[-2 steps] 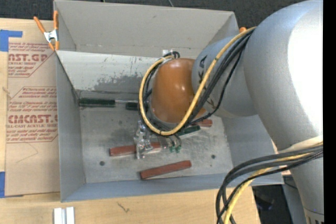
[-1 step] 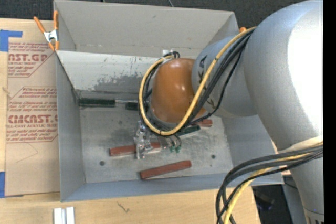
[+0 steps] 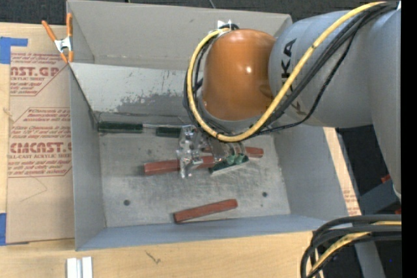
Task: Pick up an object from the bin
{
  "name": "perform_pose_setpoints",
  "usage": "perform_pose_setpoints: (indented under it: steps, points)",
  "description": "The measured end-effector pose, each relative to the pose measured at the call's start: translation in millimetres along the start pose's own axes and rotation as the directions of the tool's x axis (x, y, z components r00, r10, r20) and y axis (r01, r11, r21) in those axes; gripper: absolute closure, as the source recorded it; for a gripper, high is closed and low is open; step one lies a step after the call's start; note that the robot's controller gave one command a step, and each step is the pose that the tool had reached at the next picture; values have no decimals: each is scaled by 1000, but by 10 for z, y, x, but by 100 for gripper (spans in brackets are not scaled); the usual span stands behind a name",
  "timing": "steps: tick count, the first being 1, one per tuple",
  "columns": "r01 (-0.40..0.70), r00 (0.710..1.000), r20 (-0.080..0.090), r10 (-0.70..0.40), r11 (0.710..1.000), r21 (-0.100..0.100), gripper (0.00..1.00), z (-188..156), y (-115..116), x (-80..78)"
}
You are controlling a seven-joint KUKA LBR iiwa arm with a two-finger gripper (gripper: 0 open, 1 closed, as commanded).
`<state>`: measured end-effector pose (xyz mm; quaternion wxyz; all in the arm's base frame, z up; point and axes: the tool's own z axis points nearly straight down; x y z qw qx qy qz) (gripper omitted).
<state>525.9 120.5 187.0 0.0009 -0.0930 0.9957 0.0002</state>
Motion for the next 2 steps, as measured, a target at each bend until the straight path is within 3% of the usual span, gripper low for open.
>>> perform_pose_setpoints:
  steps: [1,2]
  points:
    - [0,1000,0,0,1000,0,100,0,-1,0]
    - [47,999,0,-47,999,0,100,-437,-44,-75]
